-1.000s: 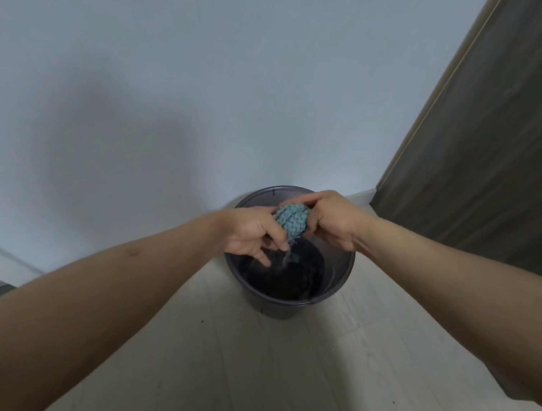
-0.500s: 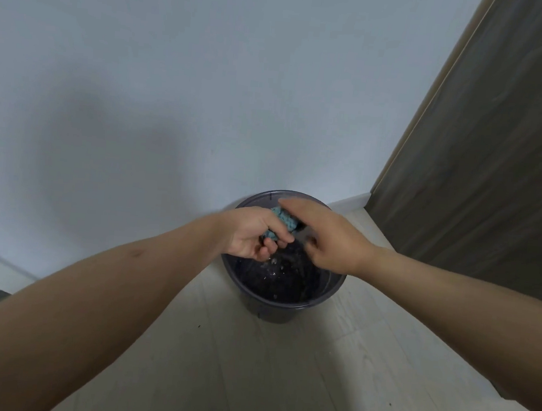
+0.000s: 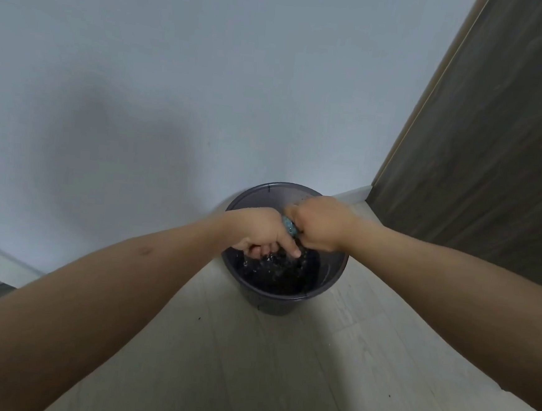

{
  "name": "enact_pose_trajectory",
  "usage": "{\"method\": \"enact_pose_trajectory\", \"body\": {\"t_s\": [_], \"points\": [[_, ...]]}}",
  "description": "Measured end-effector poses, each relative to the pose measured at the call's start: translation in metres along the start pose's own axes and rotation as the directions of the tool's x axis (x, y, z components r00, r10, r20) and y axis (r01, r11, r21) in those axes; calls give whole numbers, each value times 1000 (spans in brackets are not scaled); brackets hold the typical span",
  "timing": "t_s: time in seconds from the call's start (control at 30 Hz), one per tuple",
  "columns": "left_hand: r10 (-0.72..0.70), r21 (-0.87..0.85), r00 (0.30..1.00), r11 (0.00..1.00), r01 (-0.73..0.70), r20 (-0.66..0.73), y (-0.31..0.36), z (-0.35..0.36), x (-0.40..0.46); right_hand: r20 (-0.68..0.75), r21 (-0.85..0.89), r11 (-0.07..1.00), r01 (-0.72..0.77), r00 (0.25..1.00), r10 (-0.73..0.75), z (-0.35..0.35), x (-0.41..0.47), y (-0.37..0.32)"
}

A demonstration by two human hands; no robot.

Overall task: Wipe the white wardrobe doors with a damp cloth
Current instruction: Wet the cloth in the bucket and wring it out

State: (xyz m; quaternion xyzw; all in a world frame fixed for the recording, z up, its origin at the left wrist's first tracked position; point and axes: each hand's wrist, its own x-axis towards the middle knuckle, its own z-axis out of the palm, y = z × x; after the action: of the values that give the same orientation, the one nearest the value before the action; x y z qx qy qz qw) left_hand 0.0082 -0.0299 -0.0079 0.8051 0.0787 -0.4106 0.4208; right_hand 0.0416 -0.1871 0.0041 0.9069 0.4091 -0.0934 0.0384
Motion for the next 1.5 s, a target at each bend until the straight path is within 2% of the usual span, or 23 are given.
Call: {"method": "enact_pose_trajectory", "body": {"t_s": [0.07,0.13,0.23,0.27,0.33,0.4,0.5,0.53,0.57,0.6,0.63,0.67,0.73,0.8,0.87,0.93,1.07,1.1,1.17,1.23,1.3,1.4,1.5], "points": [[122,346,970,937,-44,-208,2,3,3,69,83,994,-73,995,68,-5,1,-8],[294,698,896,715,25,-334,6,8,1,166,160,972,-172,975,146,-10,5,-13],[509,885,776,447,132,-372,-1,12,1,288,143,971,-192,947,145,-9,11,-19],[565,911,745,388,140,-355,-5,14,1,294,139,971,-197,944,149,-9,11,-21],[644,934,696,339,112,-317,-12,20,2,288,201,949,-243,941,180,-4,9,-19],[665,916,671,397,52,-326,-16,23,4,253,305,897,-321,935,249,0,9,-15],[533,741,722,670,-43,-441,-11,10,5,157,560,706,-433,893,422,7,9,-5],[440,616,768,784,-76,-466,-9,6,6,124,614,658,-437,876,466,7,6,-3],[326,412,816,903,-120,-478,-8,2,8,67,644,647,-407,873,483,9,2,-2],[189,132,869,981,-143,-457,-7,0,10,-19,656,669,-350,879,477,10,-4,-1],[57,-139,920,983,-119,-388,-6,-2,12,-100,649,707,-280,890,445,12,-10,-1],[-24,-324,955,943,-76,-295,-4,-5,11,-168,638,746,-192,910,378,13,-16,-2],[-39,-495,994,869,-18,-105,-3,-15,6,-274,566,824,4,944,183,17,-24,-3],[57,-584,995,811,0,79,-2,-25,-1,-363,419,895,153,932,11,23,-27,3],[172,-629,962,777,-1,212,-2,-28,-9,-416,215,959,183,906,-80,22,-27,9],[281,-660,903,751,3,324,-2,-24,-15,-471,82,979,187,873,-127,19,-24,13],[403,-702,806,712,23,435,0,-15,-19,-645,46,915,402,711,-280,9,-8,10],[415,-696,786,718,27,458,0,-14,-20,-645,39,908,417,704,-296,7,-6,8],[409,-659,766,752,25,496,-2,-13,-20,-606,33,917,398,737,-299,3,-4,4],[349,-610,789,791,41,506,-3,-11,-20,-552,5,932,363,778,-300,2,-3,4],[263,-559,842,827,54,471,-3,-7,-20,-502,-52,947,318,811,-300,1,-3,7],[108,-423,932,904,53,346,1,-3,-21,-430,-152,954,260,852,-300,1,-2,9],[13,-260,975,964,46,221,7,2,-21,-319,-200,961,191,915,-248,4,-2,11]]}}
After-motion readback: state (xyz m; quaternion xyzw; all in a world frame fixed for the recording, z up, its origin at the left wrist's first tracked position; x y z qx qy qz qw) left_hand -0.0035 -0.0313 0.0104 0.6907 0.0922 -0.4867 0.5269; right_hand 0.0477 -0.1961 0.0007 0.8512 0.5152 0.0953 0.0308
